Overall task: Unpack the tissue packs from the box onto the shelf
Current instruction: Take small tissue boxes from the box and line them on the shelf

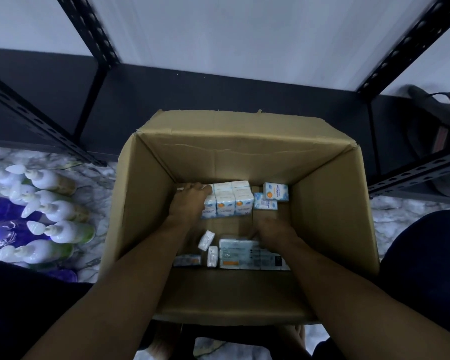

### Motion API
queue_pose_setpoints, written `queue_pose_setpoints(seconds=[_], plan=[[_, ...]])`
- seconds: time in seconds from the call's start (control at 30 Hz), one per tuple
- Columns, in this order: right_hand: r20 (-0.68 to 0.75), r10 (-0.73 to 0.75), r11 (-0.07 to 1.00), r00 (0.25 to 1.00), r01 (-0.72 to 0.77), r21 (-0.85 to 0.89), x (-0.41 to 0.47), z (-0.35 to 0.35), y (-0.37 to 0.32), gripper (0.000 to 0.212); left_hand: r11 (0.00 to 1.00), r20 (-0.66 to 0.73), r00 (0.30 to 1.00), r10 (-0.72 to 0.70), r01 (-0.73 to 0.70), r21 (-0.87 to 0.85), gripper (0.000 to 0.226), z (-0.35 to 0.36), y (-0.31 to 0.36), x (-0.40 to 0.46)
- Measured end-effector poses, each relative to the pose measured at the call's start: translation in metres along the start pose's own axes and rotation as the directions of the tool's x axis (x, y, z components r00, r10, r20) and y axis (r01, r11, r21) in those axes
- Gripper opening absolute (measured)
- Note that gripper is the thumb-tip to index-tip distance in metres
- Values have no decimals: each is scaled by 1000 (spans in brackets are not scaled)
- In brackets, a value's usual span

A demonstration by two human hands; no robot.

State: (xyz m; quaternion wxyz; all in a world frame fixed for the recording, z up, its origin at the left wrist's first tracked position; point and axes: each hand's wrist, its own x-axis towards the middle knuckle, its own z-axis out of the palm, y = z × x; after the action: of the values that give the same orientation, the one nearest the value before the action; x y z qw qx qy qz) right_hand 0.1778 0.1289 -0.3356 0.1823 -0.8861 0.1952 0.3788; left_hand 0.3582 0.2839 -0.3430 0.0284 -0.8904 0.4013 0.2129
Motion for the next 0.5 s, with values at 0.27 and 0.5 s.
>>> queue_pose_setpoints(seconds=[0.27,0.5], plan=[[-84,-60,998,995,61,14,-25,-25,-2,33,981,98,989,-108,122,-154,42,-20,1,-27],[-211,-104,994,972,93,-62,-53,-47,-6,37,979,33,991,-127,131,-157,42,-51,-1,-38]])
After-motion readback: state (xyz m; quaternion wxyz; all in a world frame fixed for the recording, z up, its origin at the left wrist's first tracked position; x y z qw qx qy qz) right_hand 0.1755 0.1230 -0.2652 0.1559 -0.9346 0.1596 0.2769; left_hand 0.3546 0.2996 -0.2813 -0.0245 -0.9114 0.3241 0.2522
